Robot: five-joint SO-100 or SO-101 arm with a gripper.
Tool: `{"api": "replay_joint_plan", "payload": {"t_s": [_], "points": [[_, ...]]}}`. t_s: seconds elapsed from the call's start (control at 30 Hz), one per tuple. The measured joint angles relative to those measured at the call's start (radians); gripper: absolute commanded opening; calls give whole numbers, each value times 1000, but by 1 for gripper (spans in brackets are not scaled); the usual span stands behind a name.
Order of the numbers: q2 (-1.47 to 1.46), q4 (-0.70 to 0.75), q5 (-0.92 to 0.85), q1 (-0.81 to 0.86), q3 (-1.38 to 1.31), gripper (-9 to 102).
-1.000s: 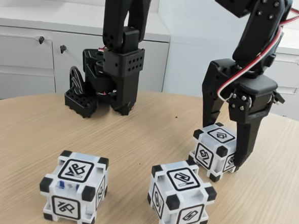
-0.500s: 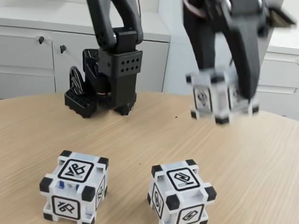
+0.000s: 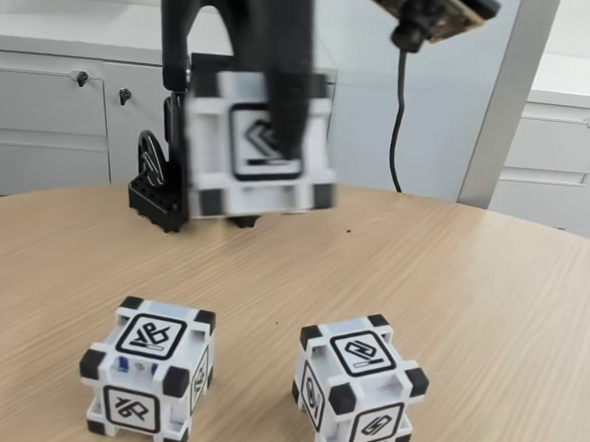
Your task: Stack cubes from left to right.
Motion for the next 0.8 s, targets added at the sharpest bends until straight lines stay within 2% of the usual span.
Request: {"api": "replay_joint_plan", "payload": {"t_s": [0.27,0.47,0.8], "points": [[0,0,-101,187,123,22],[0,-3,-127,222,218,22],[-81,-26,-127,219,230,22]]}}
